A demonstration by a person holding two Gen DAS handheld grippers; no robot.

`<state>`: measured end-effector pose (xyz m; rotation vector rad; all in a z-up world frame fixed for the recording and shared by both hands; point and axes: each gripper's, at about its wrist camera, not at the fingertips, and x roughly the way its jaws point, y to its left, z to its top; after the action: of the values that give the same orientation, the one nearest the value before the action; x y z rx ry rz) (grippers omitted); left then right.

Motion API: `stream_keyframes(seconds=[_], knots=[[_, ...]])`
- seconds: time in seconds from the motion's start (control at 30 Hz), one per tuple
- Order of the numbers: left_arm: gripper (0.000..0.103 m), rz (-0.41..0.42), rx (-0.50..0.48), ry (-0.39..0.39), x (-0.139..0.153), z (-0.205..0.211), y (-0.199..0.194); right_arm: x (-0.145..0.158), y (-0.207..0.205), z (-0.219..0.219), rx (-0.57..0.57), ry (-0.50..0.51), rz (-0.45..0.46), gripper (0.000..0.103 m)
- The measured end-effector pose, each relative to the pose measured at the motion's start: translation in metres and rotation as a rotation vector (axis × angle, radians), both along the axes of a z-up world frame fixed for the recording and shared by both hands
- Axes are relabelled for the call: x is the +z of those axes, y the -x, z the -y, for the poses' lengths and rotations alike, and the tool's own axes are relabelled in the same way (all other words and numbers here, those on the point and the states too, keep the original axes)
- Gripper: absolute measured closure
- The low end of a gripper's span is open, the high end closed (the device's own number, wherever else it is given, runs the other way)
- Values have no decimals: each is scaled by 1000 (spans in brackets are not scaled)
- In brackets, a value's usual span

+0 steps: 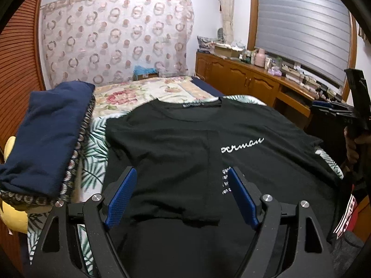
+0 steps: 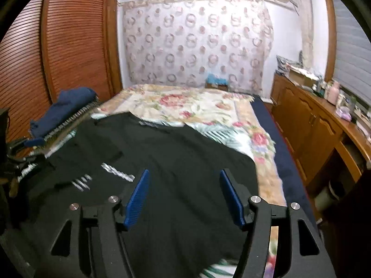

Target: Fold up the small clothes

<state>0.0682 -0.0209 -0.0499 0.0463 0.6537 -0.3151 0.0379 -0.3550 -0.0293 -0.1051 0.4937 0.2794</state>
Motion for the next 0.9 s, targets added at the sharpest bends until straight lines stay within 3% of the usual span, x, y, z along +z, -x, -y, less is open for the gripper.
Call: stream_keyframes(seconds=[0.2,0.47,0.83,0.9], knots=[[22,-67,-13,-36,-15,10,-14,-36,5,30,-93,36,-101,38],[22,-156,-1,-71,-35,14,-31,-70,11,50,-124,-3,-203,38],[22,-225,10,-100,-48,16,-39,-47,-10,90,-96,-62,-248,49],[18,-229,1,-103,-48,18,-39,-46,-6,93,-95,-65,-250,53]])
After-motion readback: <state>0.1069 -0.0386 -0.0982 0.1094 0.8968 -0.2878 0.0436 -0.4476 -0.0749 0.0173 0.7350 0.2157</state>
